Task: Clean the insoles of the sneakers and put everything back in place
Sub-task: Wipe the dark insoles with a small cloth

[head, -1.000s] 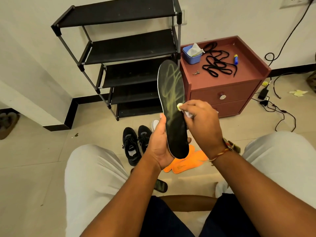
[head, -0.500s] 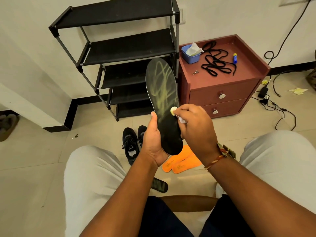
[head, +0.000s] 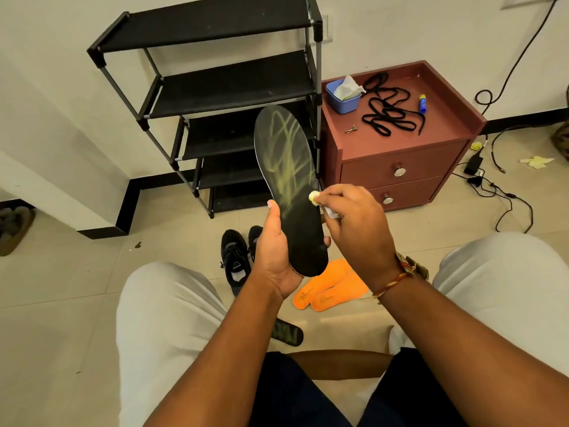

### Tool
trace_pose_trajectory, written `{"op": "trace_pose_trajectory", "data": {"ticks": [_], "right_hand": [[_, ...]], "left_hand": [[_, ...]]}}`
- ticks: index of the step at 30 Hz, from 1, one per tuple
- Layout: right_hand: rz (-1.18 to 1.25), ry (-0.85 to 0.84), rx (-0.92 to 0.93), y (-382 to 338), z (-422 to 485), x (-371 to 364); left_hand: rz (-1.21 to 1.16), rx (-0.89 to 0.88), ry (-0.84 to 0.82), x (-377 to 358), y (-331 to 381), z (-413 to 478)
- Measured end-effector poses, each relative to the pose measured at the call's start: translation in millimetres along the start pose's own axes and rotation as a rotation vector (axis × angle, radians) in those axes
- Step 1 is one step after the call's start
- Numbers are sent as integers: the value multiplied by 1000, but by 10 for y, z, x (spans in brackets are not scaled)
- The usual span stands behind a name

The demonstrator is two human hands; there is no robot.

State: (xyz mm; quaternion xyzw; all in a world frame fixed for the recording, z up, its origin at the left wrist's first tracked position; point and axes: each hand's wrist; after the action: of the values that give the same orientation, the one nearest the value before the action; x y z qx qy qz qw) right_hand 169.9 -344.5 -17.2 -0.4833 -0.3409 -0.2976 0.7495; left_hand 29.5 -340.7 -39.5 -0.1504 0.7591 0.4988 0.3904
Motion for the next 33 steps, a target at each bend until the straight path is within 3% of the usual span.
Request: {"op": "trace_pose_trajectory", "data": {"ticks": [4,9,15,23,29,33], "right_hand": [[26,54,65,-148,-102,-76],[136,-144,134,-405,-223,-158],[1,70,-95,64,114,71],[119,-89,118,-374,-170,-42],[36,121,-76,102,139,126],[108,26,41,-216,-50,-1]], "left_hand": [[2,47,-11,-22,13,-25],[-10,11,3,7,9,-26],[110,76,3,-76,-138,-17],[-27,90,-40,-57,-67,-29],[94,111,-70,-148,-103,-34],[44,131,-53,-132,-81,-55]]}}
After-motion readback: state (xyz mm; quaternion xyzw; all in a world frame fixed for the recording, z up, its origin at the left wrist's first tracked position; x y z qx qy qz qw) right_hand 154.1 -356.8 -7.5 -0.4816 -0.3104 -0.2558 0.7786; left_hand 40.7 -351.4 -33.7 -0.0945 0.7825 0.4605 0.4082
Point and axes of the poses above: each hand's wrist, its own z-axis towards the middle knuckle, its own x-axis out of the back of the hand, y = z × x, and after that the axes turned 15 degrees about -y, right-handed
